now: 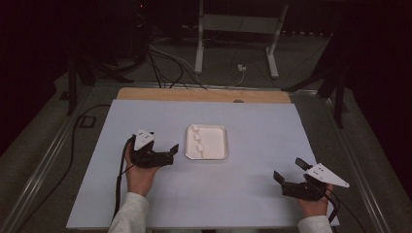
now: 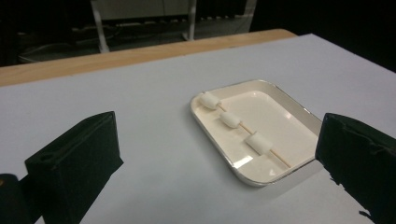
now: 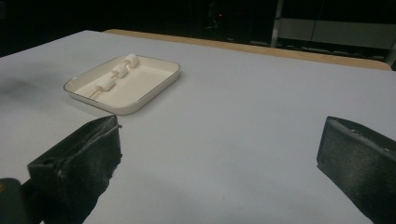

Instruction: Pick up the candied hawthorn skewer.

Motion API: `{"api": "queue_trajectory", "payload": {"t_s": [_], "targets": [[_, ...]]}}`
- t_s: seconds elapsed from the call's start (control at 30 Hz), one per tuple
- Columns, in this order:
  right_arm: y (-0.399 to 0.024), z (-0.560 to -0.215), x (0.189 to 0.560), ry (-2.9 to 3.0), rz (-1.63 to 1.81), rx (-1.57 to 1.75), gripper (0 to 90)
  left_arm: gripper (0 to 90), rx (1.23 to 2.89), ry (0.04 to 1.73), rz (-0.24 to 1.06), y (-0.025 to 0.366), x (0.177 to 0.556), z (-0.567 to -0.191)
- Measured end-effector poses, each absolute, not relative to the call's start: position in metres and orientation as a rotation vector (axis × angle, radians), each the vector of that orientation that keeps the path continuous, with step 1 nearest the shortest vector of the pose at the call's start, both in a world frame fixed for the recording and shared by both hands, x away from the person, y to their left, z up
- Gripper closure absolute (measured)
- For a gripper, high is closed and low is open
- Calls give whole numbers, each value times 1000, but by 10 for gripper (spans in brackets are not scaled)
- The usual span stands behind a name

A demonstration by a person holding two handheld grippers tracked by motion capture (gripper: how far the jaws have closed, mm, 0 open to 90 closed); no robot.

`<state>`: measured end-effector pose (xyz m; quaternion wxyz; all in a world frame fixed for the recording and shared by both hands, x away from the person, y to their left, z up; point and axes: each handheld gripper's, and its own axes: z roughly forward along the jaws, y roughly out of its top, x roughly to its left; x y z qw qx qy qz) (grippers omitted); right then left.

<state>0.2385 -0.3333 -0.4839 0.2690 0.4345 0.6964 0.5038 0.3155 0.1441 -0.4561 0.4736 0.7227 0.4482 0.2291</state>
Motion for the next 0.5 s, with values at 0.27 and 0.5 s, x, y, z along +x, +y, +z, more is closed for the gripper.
{"api": "queue_trajectory", "payload": {"t_s": [0.27, 0.5], "targets": [[-334, -484, 239, 1878, 1359, 1175, 0, 9, 1810, 1100, 526, 120, 327, -464], [-335, -484, 239, 1876, 1359, 1177, 0, 20, 1850, 1112, 485, 96, 337, -475]]}}
